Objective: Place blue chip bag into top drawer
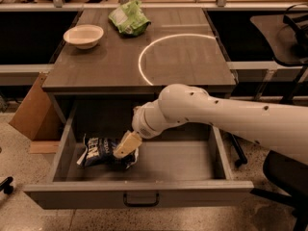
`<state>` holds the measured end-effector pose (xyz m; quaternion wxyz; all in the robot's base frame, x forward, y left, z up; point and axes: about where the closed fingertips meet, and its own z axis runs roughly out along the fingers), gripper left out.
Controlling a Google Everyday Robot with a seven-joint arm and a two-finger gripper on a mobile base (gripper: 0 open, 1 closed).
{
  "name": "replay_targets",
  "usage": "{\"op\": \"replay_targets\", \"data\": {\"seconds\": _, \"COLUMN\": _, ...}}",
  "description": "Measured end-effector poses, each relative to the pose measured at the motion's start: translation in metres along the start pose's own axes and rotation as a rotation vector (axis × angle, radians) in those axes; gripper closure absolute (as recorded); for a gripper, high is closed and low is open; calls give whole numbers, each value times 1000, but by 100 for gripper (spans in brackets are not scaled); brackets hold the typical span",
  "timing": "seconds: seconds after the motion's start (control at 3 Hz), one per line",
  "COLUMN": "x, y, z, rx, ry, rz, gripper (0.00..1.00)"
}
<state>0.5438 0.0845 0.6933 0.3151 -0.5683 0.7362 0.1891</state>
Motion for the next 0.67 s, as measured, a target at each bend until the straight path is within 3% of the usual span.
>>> {"op": "replay_targets", "data": {"seconds": 0.33, "x": -5, "y": 4, "z": -39, "rx": 15, "ry": -51, "rz": 6, "gripper": 0}}
{"op": "replay_targets", "data": {"seconds": 0.67, "x": 1, "y": 22, "z": -96, "rx": -11, "ry": -99, "rz": 47, "gripper": 0}}
